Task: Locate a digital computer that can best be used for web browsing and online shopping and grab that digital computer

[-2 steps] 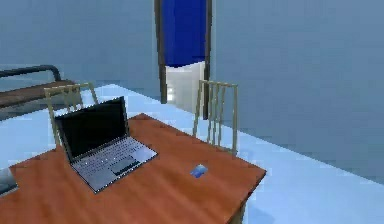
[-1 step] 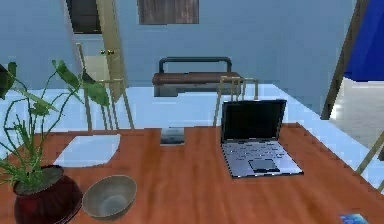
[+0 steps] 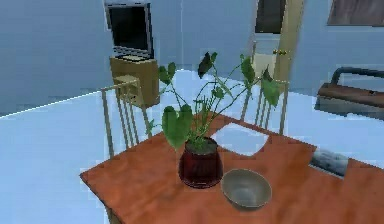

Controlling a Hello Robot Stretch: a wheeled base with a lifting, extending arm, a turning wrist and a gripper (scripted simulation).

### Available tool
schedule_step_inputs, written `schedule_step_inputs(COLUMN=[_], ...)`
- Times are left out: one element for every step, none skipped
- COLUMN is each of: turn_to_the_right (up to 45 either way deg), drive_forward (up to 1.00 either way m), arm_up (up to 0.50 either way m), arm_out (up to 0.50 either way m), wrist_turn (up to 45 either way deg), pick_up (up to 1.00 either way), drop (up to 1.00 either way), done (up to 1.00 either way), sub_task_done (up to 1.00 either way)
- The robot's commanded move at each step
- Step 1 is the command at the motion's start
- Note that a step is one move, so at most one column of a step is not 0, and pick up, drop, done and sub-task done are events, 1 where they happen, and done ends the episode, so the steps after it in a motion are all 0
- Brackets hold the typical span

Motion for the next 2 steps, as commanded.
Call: schedule_step_inputs(turn_to_the_right=[-21.0,0.0], drive_forward=[0.00,0.00], arm_up=[0.00,0.50], arm_out=[0.00,0.00], wrist_turn=[0.0,0.0], pick_up=[0.00,0.00], drop=[0.00,0.00], done=[0.00,0.00], sub_task_done=[0.00,0.00])
